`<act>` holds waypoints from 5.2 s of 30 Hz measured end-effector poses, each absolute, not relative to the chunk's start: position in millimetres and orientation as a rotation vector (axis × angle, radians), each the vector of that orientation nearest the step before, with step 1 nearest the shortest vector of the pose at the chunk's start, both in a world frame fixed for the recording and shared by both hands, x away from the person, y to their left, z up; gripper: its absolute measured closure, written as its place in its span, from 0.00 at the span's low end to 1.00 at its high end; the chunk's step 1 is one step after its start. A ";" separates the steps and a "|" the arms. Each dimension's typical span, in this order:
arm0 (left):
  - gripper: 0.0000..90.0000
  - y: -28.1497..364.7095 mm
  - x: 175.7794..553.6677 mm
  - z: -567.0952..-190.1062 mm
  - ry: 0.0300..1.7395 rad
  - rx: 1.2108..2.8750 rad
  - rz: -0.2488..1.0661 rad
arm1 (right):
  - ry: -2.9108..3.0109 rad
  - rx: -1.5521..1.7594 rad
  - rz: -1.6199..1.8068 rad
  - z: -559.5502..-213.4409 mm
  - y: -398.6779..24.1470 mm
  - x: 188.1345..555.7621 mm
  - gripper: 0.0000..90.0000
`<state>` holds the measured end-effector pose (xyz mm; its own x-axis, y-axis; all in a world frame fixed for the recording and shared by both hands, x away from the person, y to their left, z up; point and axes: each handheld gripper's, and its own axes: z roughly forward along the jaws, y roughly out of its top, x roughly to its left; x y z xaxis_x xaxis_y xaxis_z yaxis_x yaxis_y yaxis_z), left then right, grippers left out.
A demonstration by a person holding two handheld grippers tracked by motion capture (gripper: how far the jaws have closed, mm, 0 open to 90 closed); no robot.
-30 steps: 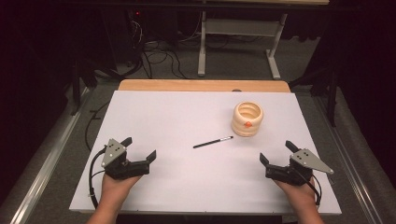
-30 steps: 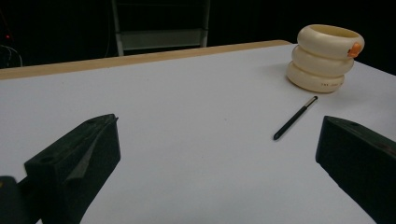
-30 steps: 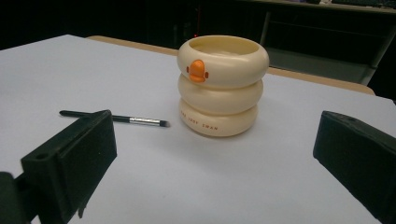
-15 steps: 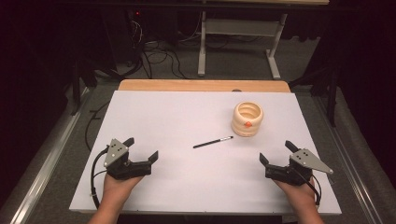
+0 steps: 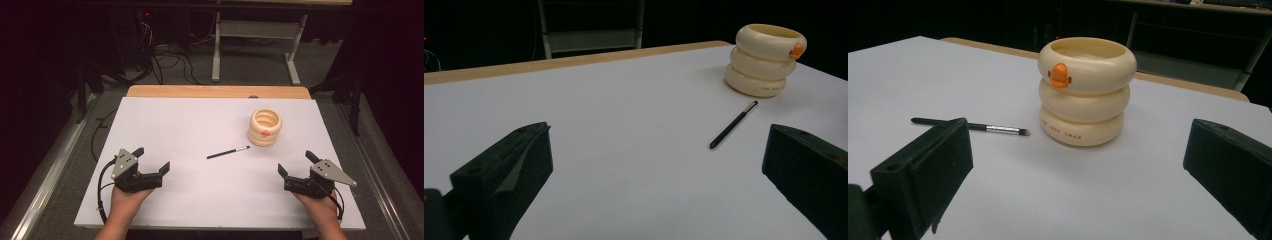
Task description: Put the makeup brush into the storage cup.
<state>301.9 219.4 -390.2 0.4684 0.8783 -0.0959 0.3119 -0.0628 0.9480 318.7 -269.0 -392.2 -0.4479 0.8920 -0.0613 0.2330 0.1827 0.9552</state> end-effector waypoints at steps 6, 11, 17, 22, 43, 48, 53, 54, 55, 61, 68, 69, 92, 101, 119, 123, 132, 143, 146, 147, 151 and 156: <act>0.01 219.9 302.1 -390.3 1.053 1.621 0.642 | 1.808 1.060 1.289 -392.1 -269.1 318.7 0.01; 0.01 219.7 302.6 -390.5 1.052 1.626 0.641 | 1.809 1.057 1.292 -392.3 -268.9 318.9 0.01; 0.01 220.0 303.0 -390.1 1.057 1.631 0.623 | 1.810 1.060 1.281 -392.3 -269.1 319.1 0.01; 0.01 219.6 303.3 -390.7 1.059 1.636 0.620 | 1.810 1.058 1.282 -392.2 -269.0 319.0 0.01; 0.01 216.7 309.3 -398.0 1.096 1.725 0.612 | 1.812 1.056 1.272 -392.7 -269.0 319.5 0.01; 0.01 215.3 310.6 -399.4 1.102 1.753 0.608 | 1.813 1.059 1.270 -392.8 -268.5 319.3 0.01; 0.01 214.4 312.0 -401.0 1.108 1.780 0.603 | 1.816 1.058 1.267 -393.1 -268.3 319.5 0.01; 0.01 214.3 312.1 -401.2 1.109 1.782 0.603 | 1.816 1.058 1.266 -393.1 -268.2 319.5 0.01; 0.01 214.0 312.3 -401.5 1.110 1.786 0.600 | 1.816 1.058 1.267 -393.2 -268.1 319.5 0.01; 0.01 212.9 313.3 -402.9 1.113 1.814 0.599 | 1.819 1.053 1.275 -393.7 -268.2 320.1 0.01; 0.01 210.3 315.1 -405.5 1.111 1.868 0.584 | 1.820 1.058 1.266 -393.9 -268.0 320.0 0.01; 0.01 210.1 315.3 -405.8 1.111 1.876 0.583 | 1.821 1.059 1.265 -393.9 -268.0 320.1 0.01; 0.01 202.9 322.6 -417.0 1.170 2.030 0.500 | 1.842 1.052 1.259 -397.9 -263.8 321.3 0.01; 0.01 206.3 325.1 -415.4 1.204 2.065 0.468 | 1.844 1.045 1.249 -398.6 -264.2 321.5 0.01; 0.01 210.5 342.6 -383.0 1.194 2.249 0.358 | 1.826 1.070 1.259 -397.6 -269.3 320.1 0.01; 0.01 207.2 345.9 -378.0 1.187 2.287 0.341 | 1.829 1.064 1.253 -397.4 -268.6 320.2 0.01; 0.01 200.8 354.3 -372.2 1.168 2.386 0.298 | 1.826 1.072 1.263 -397.5 -269.4 319.2 0.01; 0.01 188.5 366.9 -363.2 1.104 2.505 0.251 | 1.829 1.066 1.256 -397.1 -268.7 318.8 0.01; 0.01 186.6 369.2 -362.3 1.097 2.515 0.238 | 1.831 1.073 1.260 -397.4 -268.7 318.7 0.01; 0.01 184.4 372.2 -361.3 1.082 2.524 0.207 | 1.831 1.072 1.260 -397.4 -268.7 318.7 0.01; 0.01 178.7 378.5 -358.0 1.043 2.558 0.163 | 1.832 1.068 1.258 -397.4 -268.7 318.9 0.01; 0.01 169.7 386.9 -350.2 1.014 2.587 0.172 | 1.831 1.069 1.259 -397.4 -268.7 318.9 0.01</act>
<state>386.9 169.7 -350.2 0.7356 0.6772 -0.0161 0.6338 -0.6797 0.3692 318.9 -268.7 -397.4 -0.4458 0.8923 -0.0708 0.2535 0.2017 0.9461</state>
